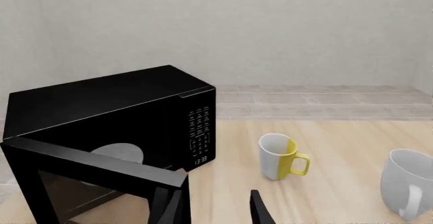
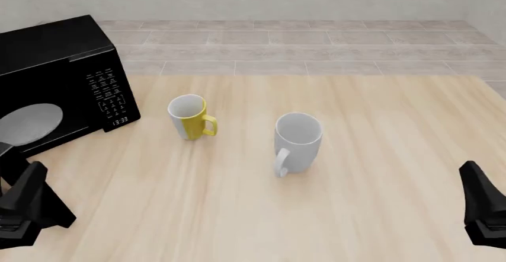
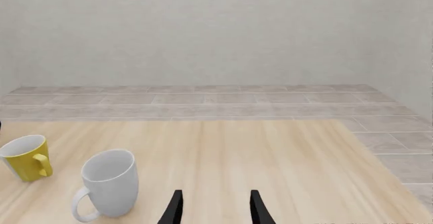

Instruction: Close the microwave.

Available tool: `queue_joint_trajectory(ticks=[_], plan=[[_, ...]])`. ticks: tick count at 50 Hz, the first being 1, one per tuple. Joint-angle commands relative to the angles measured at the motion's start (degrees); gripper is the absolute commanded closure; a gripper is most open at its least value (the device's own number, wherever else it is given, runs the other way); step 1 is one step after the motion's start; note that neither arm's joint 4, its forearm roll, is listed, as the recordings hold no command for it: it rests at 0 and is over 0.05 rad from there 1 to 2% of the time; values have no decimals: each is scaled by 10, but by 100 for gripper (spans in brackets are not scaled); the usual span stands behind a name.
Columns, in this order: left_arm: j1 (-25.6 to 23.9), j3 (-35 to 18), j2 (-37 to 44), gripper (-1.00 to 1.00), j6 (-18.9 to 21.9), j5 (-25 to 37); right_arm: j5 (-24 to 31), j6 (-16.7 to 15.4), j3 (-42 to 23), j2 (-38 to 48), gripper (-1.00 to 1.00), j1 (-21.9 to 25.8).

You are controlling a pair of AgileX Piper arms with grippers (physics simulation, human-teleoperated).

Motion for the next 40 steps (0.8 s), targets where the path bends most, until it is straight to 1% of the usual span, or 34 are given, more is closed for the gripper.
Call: queue_joint_trajectory(ticks=[1,17,20,28,30,31,33,35,40], plan=[[-3,0,3,-100,-6,1,0,11,-2,3,-100,-8],[-7,-3,0,-100,2,4,0,5,1,11,-100,2],[0,-8,-1,-100,0,6,-5,5,1,17,-100,-1],[20,-61,-1,-100,-9,46,-25,2,1,39,-100,-1],[21,-64,-1,-100,-17,50,-27,3,0,42,-100,-1],[25,-71,-1,-100,-5,54,-37,2,0,53,-100,1],[26,-73,-1,-100,0,56,-42,5,0,57,-100,2],[40,-75,-1,-100,-3,63,-46,8,0,59,-100,1],[39,-93,-1,-100,-5,85,-33,9,1,41,-100,3]])
